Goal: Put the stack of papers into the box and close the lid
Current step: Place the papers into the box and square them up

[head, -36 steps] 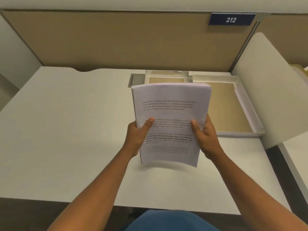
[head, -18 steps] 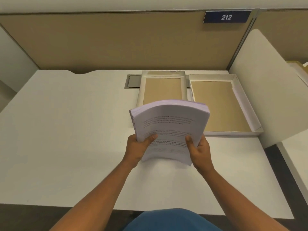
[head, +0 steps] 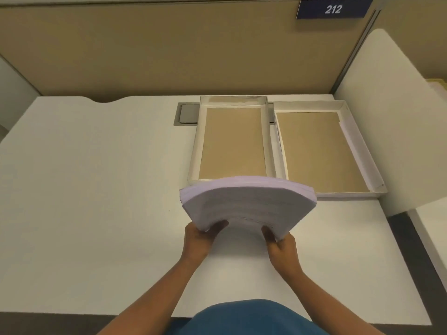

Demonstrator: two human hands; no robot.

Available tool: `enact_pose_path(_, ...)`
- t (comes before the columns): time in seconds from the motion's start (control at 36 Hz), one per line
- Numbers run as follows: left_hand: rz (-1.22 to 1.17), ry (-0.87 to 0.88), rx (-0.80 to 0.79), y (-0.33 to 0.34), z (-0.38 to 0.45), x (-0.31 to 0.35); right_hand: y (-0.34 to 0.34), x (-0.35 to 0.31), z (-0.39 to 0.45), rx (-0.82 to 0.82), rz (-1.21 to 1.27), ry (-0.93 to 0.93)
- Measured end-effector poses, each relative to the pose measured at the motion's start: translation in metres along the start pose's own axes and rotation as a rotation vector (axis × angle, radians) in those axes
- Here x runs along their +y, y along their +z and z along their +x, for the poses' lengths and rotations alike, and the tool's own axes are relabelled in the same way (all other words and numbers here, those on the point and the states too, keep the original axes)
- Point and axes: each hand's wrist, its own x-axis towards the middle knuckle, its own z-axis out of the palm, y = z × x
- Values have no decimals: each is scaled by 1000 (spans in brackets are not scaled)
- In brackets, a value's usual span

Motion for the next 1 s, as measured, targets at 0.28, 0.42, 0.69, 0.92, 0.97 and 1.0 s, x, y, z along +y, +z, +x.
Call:
enact_pose_path(0.28, 15, -53, -118, -1, 54, 33, -6, -26, 53, -21, -47, -23)
enact_pose_path(0.42, 105, -82, -181, 0, 107, 63, -12, -48, 107, -56, -118, -41)
enact_pose_path(0.69, 145, -288, -306, 17, 204, 100, -10, -74, 210, -124, -199, 146)
enact_pose_path(0.92, 161, -399, -312, 26, 262, 90, 8, -69, 257, -171, -143, 317)
enact_pose_path(0.97, 165, -421, -303, 27, 269, 87, 13, -66, 263, -163, -137, 359)
enact_pose_path(1.0, 167, -427, -300, 27, 273, 85, 15, -64, 266, -159, -137, 376)
